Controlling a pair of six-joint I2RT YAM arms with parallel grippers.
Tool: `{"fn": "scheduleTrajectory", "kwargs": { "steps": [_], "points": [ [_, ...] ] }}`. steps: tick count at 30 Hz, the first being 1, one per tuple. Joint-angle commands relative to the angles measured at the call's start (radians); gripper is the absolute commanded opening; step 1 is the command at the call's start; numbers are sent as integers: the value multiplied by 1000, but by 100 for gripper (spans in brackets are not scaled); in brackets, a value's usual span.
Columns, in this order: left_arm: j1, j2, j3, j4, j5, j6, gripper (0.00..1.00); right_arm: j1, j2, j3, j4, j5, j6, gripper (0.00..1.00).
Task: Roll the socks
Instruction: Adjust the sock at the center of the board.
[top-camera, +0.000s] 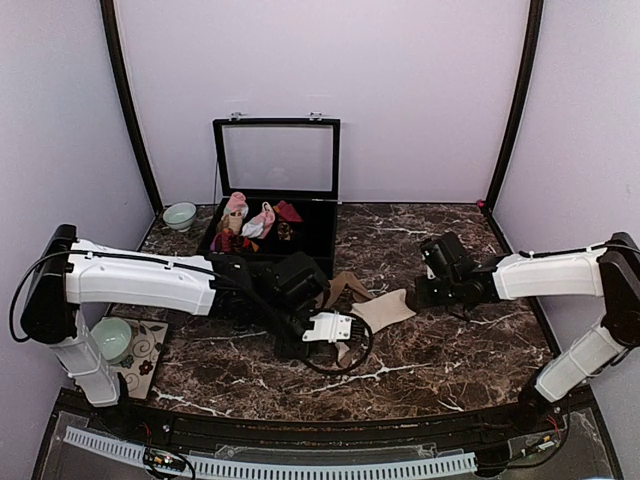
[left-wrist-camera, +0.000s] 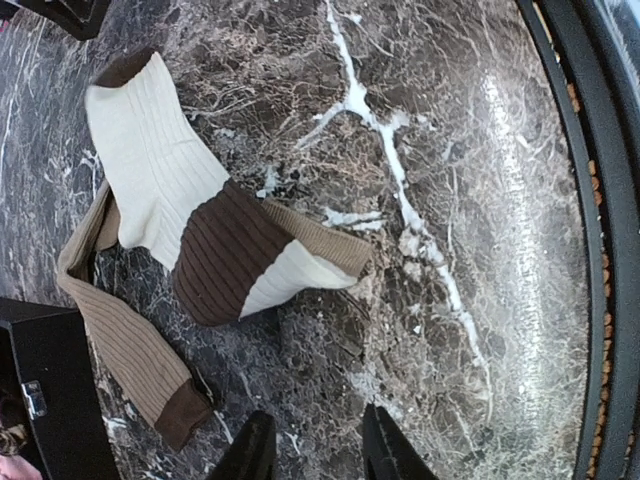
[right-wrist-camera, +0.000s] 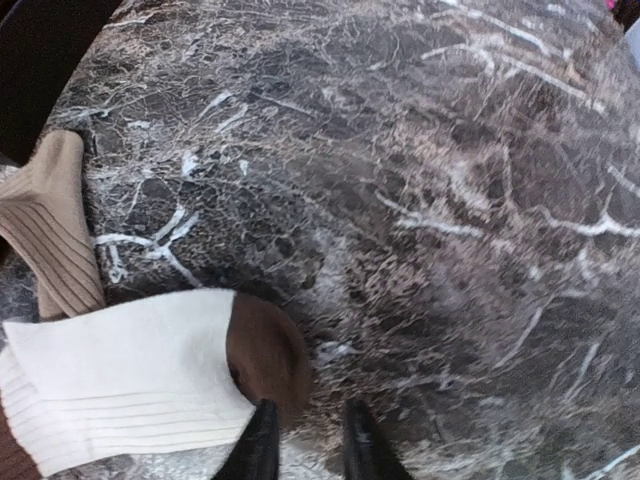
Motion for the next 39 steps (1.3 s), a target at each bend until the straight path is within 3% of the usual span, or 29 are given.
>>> {"fn": "scheduleTrajectory", "kwargs": {
  "steps": [1, 2, 7, 10, 13, 16, 21, 29, 39],
  "points": [
    [131, -59, 32, -112, 174, -105, 33, 36, -20, 75, -68, 166, -95, 37],
    [162, -69, 27, -116, 190, -109, 33, 58, -34, 85, -78, 202, -113, 49],
    [304, -145, -13, -105, 278, -150, 33, 252, -70, 119, -98, 258, -219, 70],
    [398, -178, -39, -107, 382, -190, 33, 385, -69, 109, -53, 164, -279, 79],
    [460, -203, -75, -113, 397, -195, 32, 517, -29, 118, -43, 105, -376, 82],
    [493, -231, -111, -111, 413, -204, 32, 620, 46, 146, -95, 142, -514, 82],
    [517, -264, -139, -114, 423, -224, 32, 657, 155, 196, -193, 172, -722, 80],
    [603, -284, -144, -128, 462, -256, 31, 671, 243, 183, 1, 396, -1005, 72],
    [677, -292, -132, -144, 489, -248, 30, 681, 318, 202, 90, 425, -1121, 62]
  ]
}}
